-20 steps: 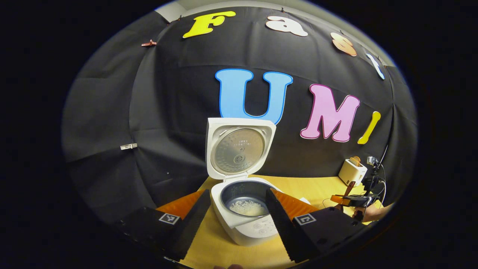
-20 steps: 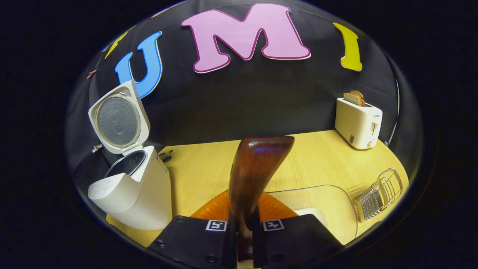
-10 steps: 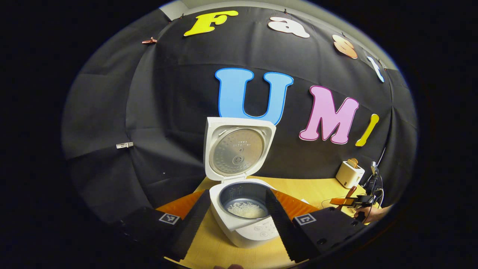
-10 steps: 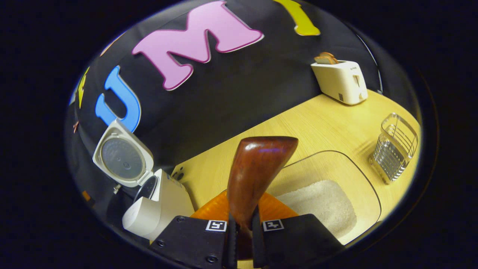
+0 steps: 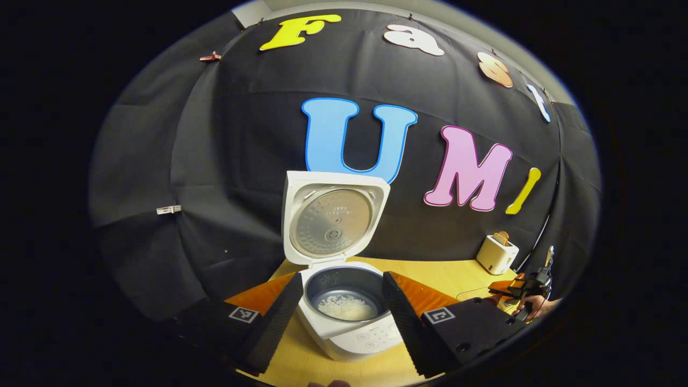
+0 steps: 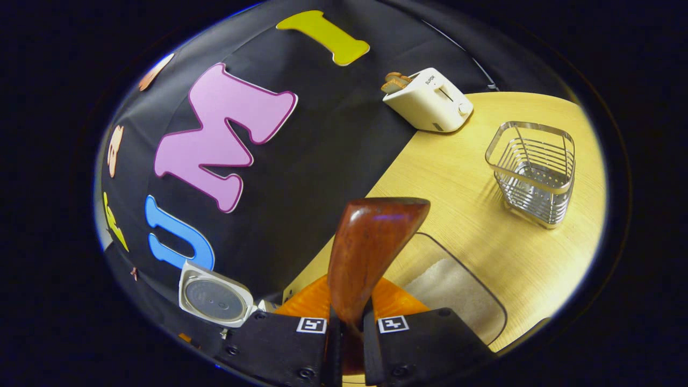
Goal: Close the left gripper, press the button to open the rice cooker; take a wooden spoon from the chopstick holder with the right hand, scoop a spoonful of rice and pour it into the rice cooker, then put the wooden spoon back into the chopstick holder.
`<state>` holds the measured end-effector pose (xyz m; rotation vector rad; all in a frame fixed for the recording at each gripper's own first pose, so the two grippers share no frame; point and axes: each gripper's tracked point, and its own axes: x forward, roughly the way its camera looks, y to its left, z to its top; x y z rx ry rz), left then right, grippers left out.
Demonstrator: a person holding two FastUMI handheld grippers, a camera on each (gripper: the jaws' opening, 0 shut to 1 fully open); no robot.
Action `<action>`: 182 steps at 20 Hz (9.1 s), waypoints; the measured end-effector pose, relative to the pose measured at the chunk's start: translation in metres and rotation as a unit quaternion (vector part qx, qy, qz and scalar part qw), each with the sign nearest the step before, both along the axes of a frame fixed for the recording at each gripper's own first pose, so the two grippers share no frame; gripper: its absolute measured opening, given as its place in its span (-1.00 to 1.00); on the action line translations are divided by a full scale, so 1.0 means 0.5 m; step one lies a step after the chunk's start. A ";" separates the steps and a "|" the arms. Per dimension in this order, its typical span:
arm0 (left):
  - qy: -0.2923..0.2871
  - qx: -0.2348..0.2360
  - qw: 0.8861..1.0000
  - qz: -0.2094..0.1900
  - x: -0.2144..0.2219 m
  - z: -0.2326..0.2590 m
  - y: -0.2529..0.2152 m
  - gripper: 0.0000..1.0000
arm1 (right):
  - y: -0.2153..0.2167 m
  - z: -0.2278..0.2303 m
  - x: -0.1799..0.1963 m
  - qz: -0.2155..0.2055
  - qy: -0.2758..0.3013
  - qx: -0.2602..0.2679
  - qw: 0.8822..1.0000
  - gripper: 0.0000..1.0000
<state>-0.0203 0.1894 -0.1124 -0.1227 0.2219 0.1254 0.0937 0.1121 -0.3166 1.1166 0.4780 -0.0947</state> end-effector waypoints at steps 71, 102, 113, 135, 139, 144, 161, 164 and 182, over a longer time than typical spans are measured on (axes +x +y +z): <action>-0.032 -0.080 0.995 0.047 -0.095 -0.058 0.137 0.91 | 0.865 0.424 0.151 0.391 -0.299 -0.415 0.765 -0.60; -0.041 -0.025 0.998 -0.032 0.090 0.050 -0.194 0.91 | -0.266 0.418 0.110 0.072 -0.191 -0.240 0.949 -0.60; -0.020 -0.005 1.000 -0.023 0.104 0.077 -0.268 0.91 | -0.470 0.143 0.048 0.046 -0.085 -0.269 0.958 -0.60; 0.008 0.011 0.999 0.030 0.063 0.073 -0.294 0.91 | -0.425 -0.162 0.045 0.154 0.019 -0.247 0.956 -0.56; 0.004 0.006 1.000 0.028 0.068 0.073 -0.292 0.91 | -0.449 -0.157 0.034 0.139 0.031 -0.256 0.956 0.05; -0.005 -0.002 1.000 0.013 0.081 0.072 -0.299 0.91 | -0.484 -0.126 0.001 0.115 0.038 -0.264 0.957 0.68; -0.038 -0.013 0.999 -0.035 0.137 0.085 -0.303 0.91 | -0.427 0.300 -0.070 0.065 -0.115 -0.361 0.923 0.70; -0.043 -0.011 0.998 -0.040 0.137 0.088 -0.299 0.91 | -0.394 0.373 -0.070 0.063 -0.147 -0.370 0.915 0.72; -0.049 -0.013 0.997 -0.051 0.106 0.096 -0.304 0.91 | -0.275 0.449 -0.108 0.093 -0.189 -0.397 0.893 0.75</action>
